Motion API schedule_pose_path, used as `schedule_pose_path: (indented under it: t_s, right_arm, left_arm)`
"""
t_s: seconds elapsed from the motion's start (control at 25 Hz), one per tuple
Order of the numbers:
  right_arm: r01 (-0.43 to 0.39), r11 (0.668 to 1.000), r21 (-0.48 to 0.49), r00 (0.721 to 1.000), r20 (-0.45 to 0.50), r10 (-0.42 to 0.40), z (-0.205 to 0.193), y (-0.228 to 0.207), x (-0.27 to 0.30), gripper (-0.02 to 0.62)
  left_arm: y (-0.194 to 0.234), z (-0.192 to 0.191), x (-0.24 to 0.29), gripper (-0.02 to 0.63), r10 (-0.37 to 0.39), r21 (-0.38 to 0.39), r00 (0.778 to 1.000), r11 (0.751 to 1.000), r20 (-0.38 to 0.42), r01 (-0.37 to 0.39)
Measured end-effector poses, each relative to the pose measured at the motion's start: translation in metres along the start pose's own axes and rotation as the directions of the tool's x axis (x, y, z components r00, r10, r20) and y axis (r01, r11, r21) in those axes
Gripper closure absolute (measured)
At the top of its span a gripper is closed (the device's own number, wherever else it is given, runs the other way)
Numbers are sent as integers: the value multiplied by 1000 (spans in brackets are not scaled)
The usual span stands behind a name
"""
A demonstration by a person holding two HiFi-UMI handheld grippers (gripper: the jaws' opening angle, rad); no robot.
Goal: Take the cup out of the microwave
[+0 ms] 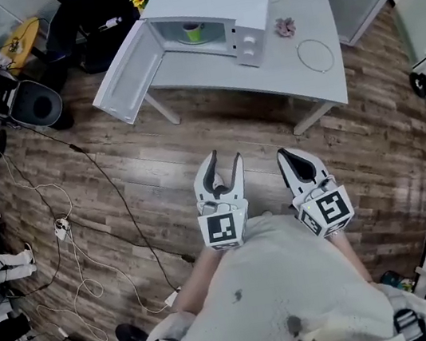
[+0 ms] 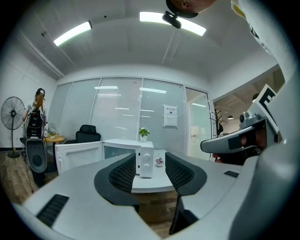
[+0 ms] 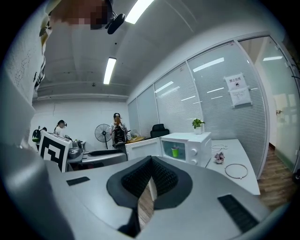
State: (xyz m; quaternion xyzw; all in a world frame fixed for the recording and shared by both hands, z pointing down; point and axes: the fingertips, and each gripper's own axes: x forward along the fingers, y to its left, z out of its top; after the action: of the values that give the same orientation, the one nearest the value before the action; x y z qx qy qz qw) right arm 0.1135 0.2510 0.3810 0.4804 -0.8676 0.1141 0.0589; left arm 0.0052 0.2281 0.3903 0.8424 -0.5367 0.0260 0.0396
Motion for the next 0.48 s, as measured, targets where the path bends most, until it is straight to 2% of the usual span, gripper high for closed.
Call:
schedule_pose_path:
  t_s: [0.48]
  right_arm:
    - [90,996,19,996,-21,-89,30,-9,110,586]
  left_arm:
    - [88,16,77,393,-90,-16,996,996,-11,89]
